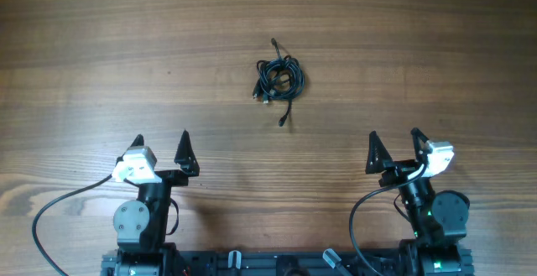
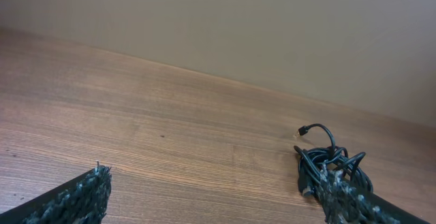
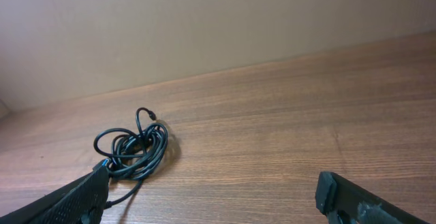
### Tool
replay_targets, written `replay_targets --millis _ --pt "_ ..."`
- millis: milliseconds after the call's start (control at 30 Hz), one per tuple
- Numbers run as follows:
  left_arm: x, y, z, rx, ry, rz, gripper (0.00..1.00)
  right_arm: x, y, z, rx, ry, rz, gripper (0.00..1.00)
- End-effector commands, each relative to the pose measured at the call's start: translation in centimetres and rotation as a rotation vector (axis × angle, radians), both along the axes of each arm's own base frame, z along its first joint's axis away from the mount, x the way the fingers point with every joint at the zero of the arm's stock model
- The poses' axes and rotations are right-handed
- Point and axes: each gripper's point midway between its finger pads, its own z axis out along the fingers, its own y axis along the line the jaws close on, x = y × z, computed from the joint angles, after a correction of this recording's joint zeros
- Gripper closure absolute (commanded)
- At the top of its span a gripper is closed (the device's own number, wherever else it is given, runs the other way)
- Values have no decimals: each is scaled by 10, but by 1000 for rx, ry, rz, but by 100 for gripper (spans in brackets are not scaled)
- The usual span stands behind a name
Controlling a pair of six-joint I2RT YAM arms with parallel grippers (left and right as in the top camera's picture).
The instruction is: Untangle cables
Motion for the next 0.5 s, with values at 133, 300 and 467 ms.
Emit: replay_targets --millis 133,300,467 --pt "0 -2 -2 15 -2 -10 0 0 -1 9 4 -18 -8 0" --pt "0 -2 -2 15 -2 -10 0 0 -2 9 13 -17 -12 0" --pt "0 -3 -2 15 -2 -14 0 -1 2 9 163 13 -1 0"
